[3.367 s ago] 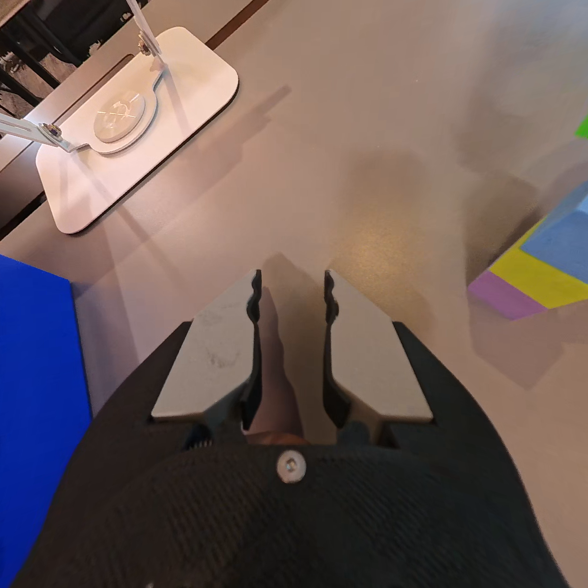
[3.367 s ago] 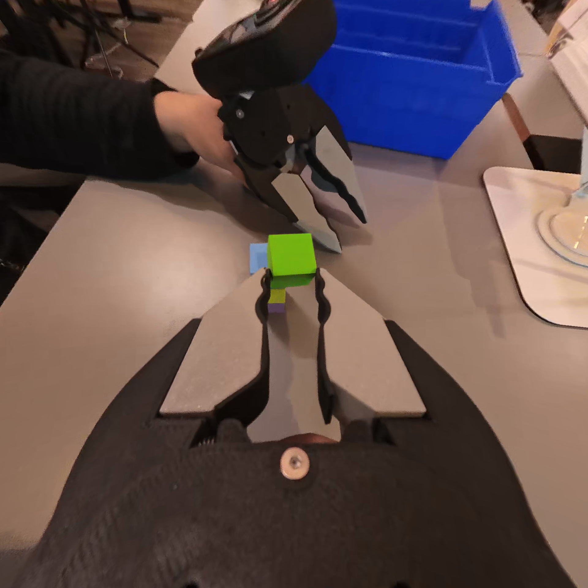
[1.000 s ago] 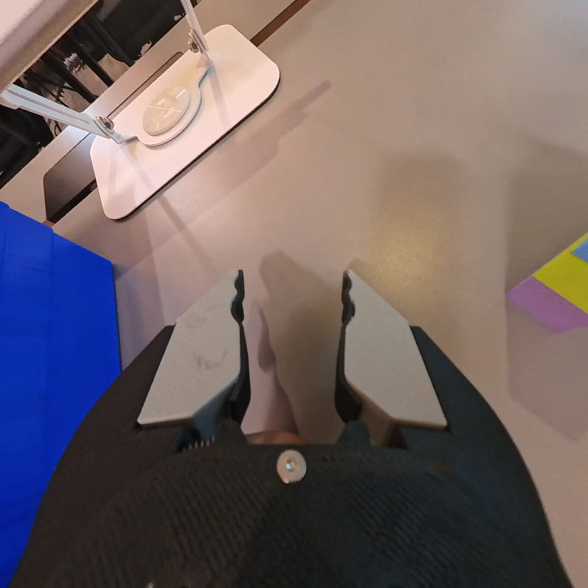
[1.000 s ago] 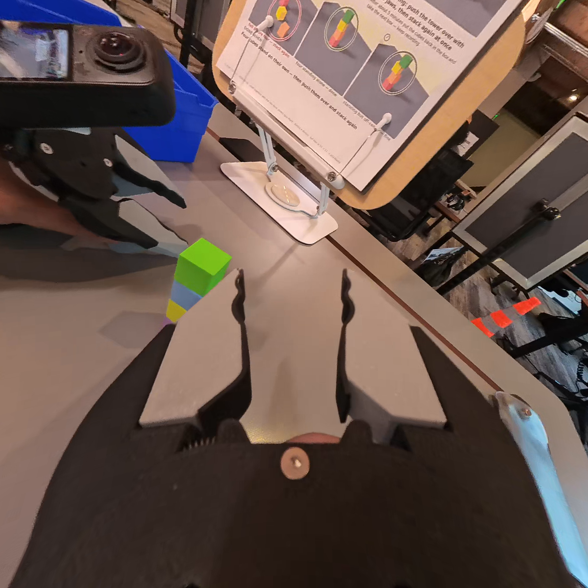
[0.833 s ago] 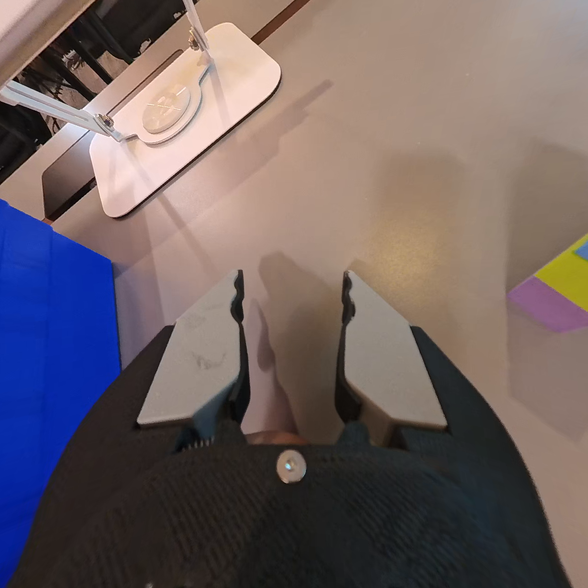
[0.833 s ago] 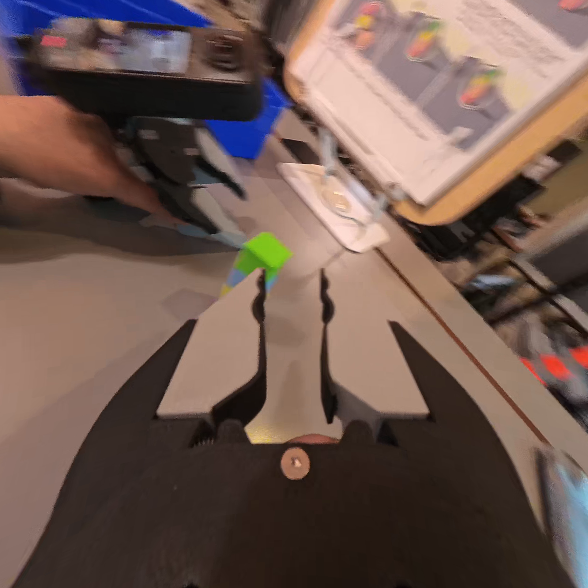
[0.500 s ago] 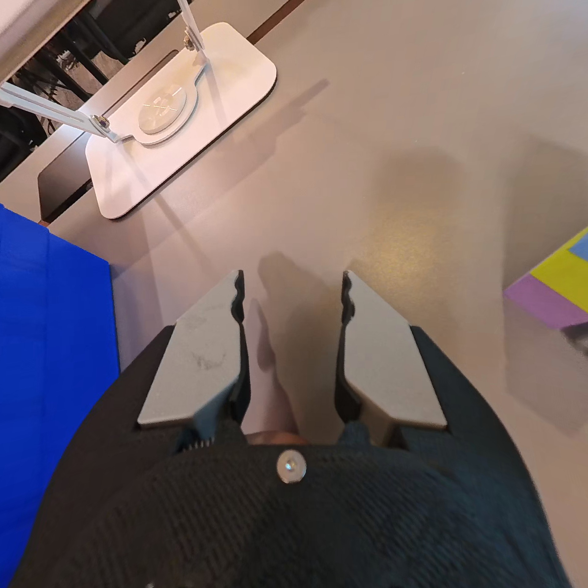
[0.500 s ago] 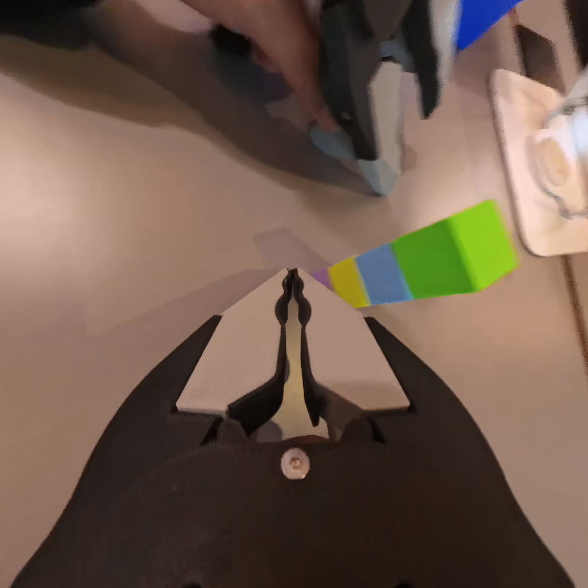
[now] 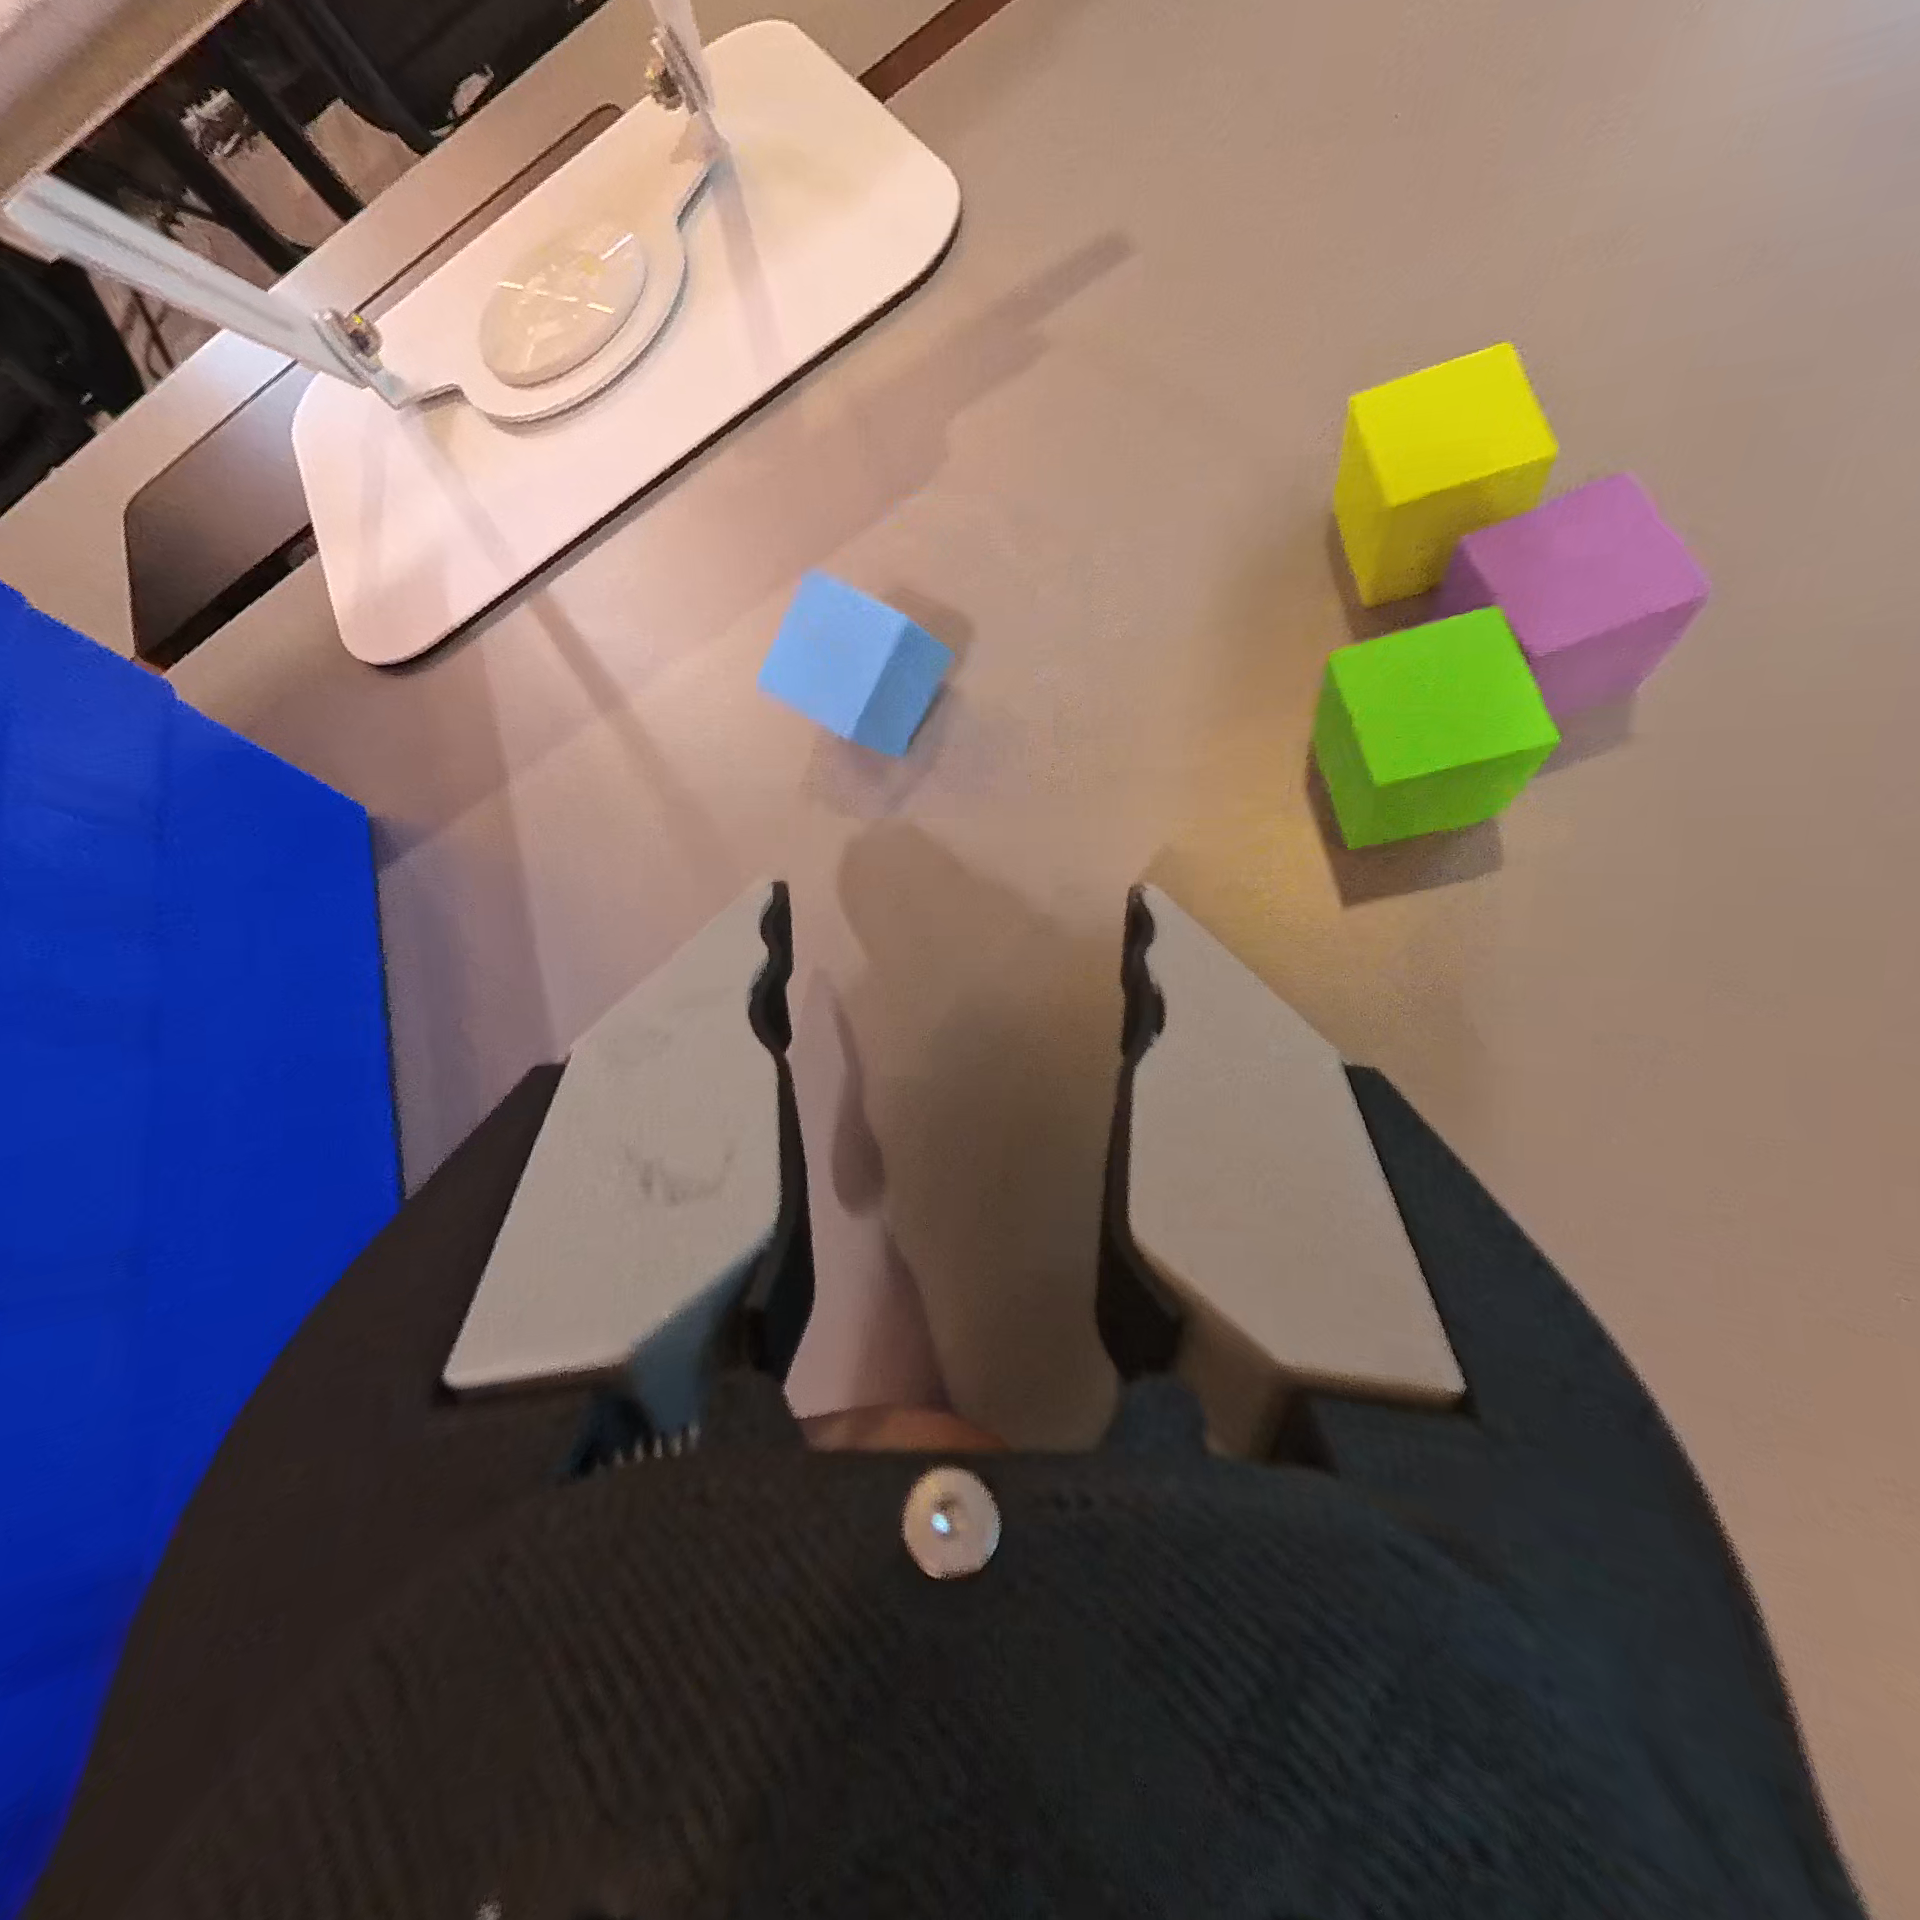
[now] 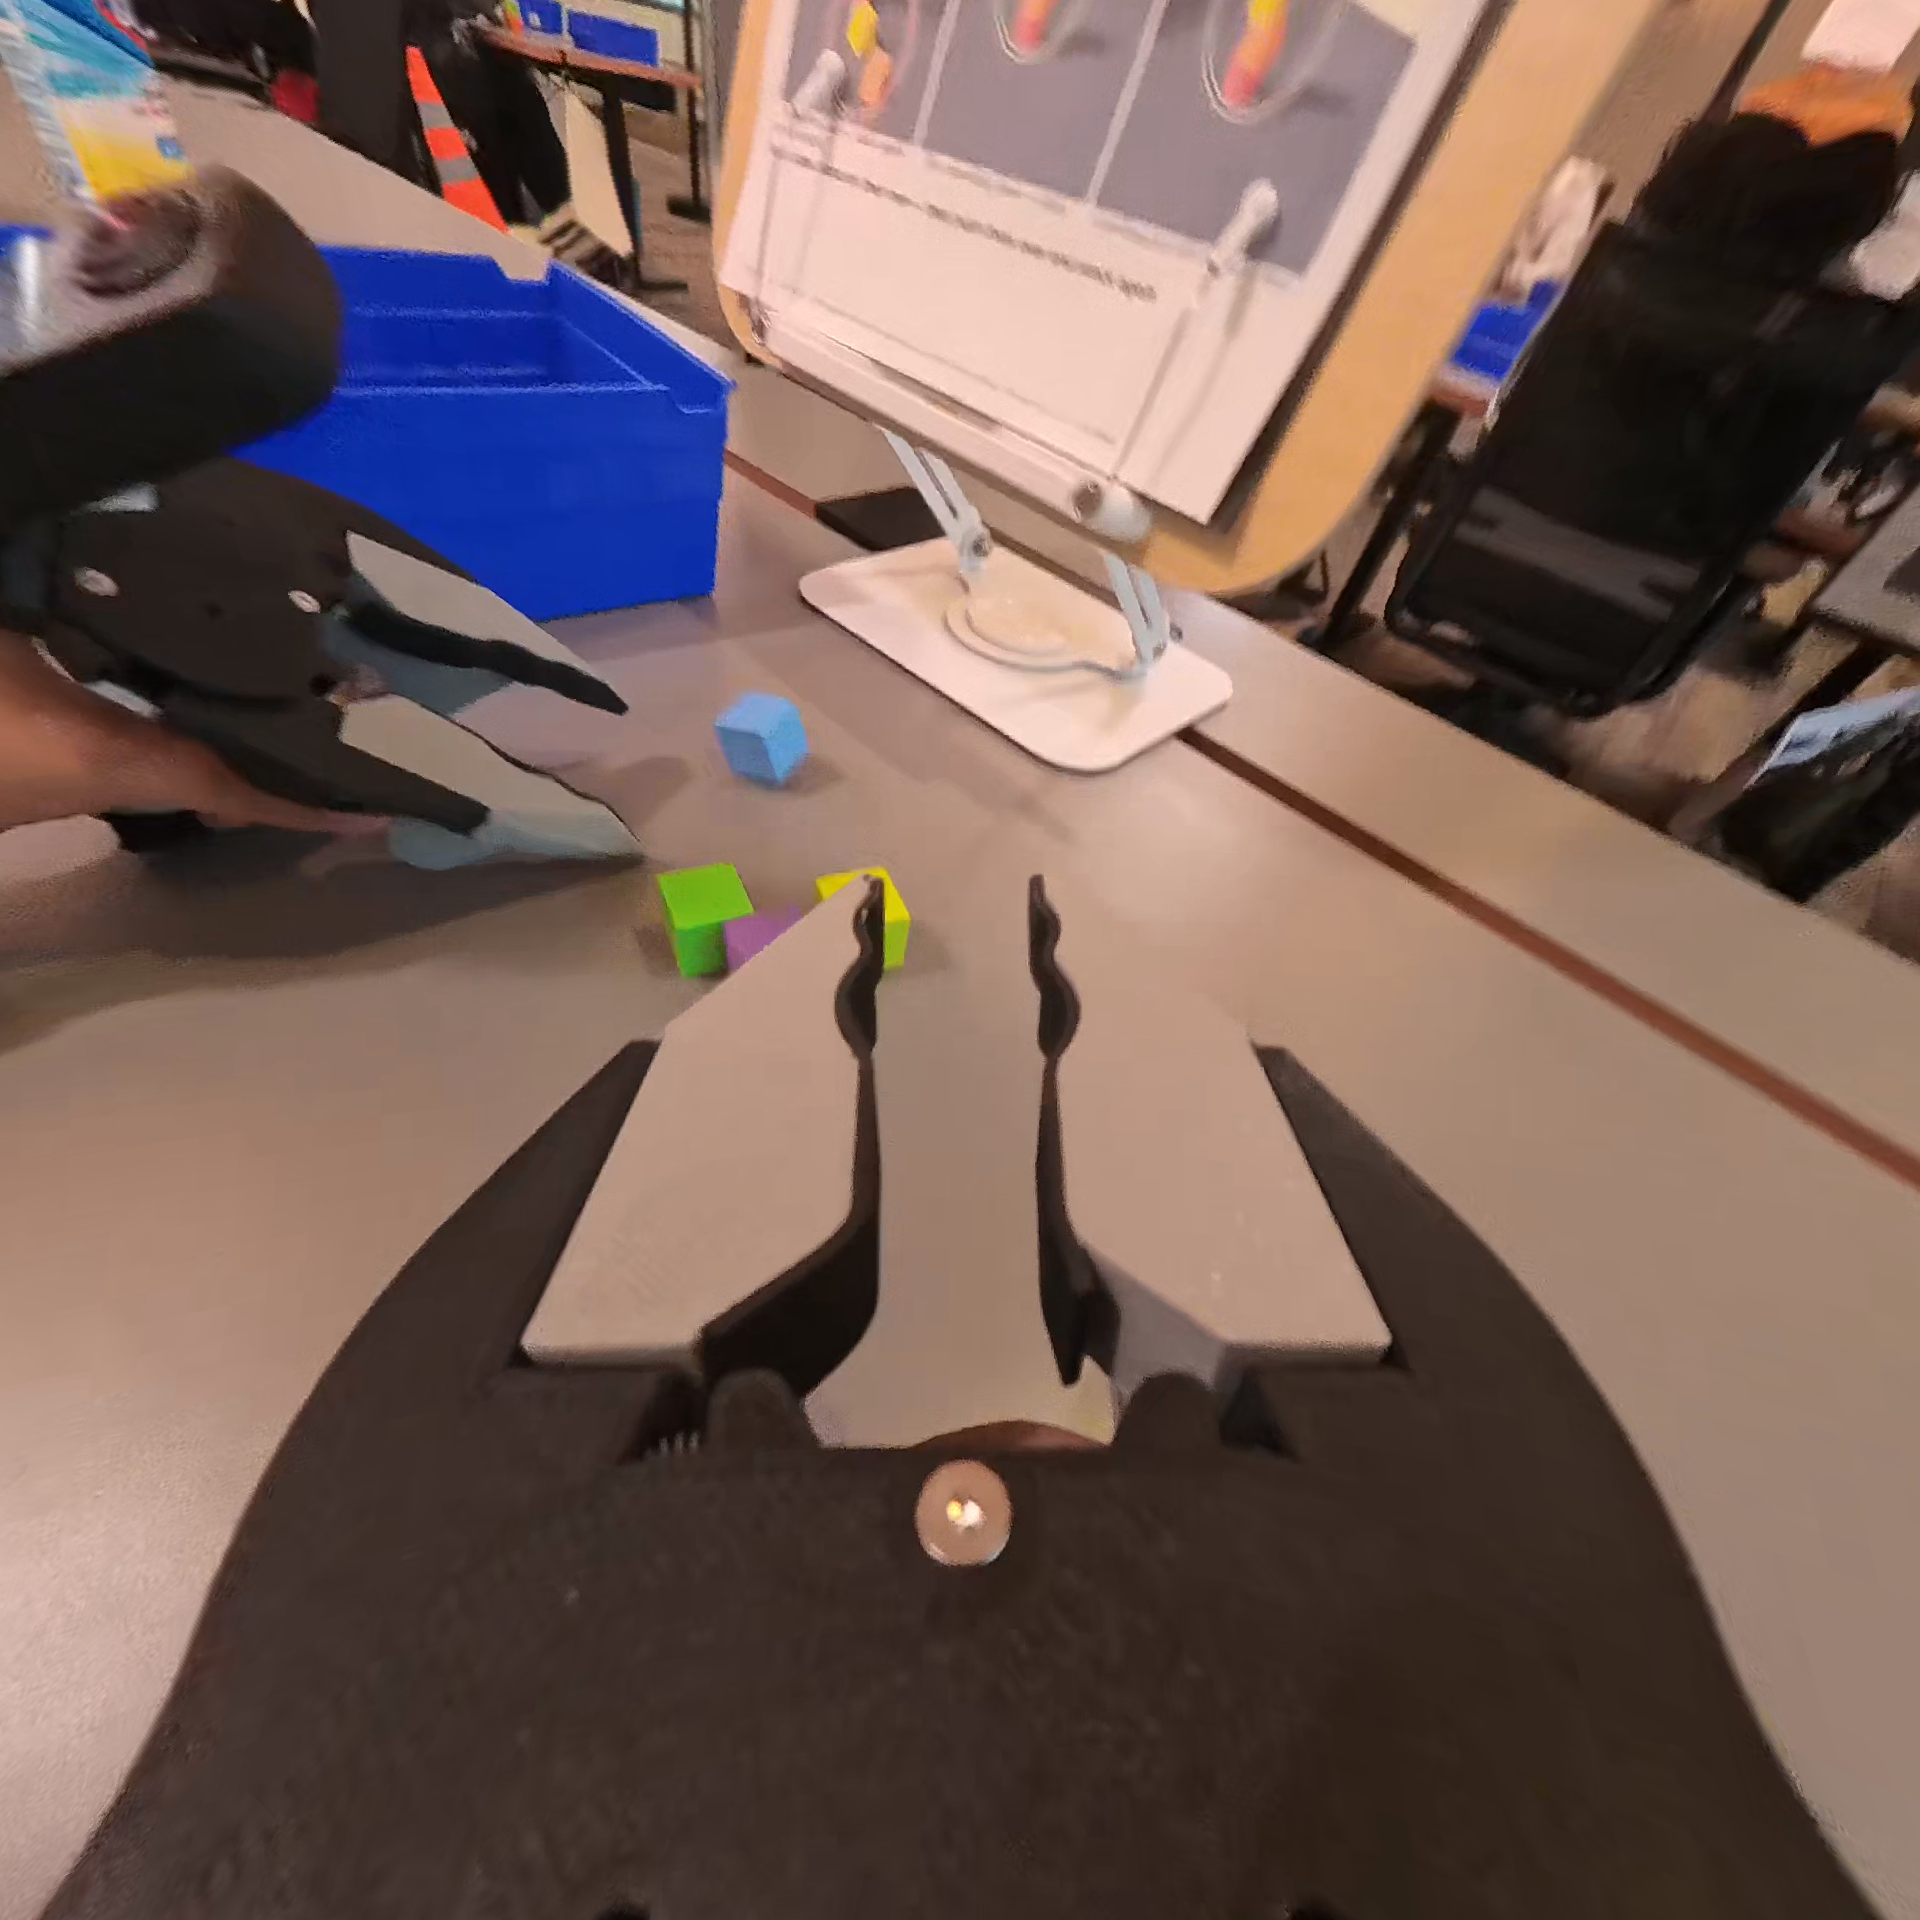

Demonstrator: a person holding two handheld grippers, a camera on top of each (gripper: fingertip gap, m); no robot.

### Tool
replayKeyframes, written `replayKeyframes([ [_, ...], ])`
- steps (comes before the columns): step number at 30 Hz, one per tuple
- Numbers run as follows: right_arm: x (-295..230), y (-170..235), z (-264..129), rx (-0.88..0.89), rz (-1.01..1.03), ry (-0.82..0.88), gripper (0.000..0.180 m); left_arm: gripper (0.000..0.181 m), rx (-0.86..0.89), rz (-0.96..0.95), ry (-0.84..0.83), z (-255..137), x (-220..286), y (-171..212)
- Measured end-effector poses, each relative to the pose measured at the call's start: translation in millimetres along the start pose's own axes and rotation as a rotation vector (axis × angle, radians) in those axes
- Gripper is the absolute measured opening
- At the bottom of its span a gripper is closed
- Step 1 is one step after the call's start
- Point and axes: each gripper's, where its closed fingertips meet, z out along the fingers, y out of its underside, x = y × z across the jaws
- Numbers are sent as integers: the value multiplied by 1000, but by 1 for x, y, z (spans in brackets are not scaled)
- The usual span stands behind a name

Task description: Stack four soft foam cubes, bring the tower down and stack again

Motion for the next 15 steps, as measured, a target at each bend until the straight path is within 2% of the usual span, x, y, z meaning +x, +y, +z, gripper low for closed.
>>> replayKeyframes([
  [5, 17, 48, 14, -175, 114, -13, 43, 64, 19, -32, 25, -3, -2, -2],
  [10, 10, 66, 24, -227, 187, -69, 43, 69, 122, -71, 346, -14, 52, -28],
  [15, -4, 64, 29, -222, 151, -118, 45, 72, 42, 60, 286, 16, 61, -31],
])
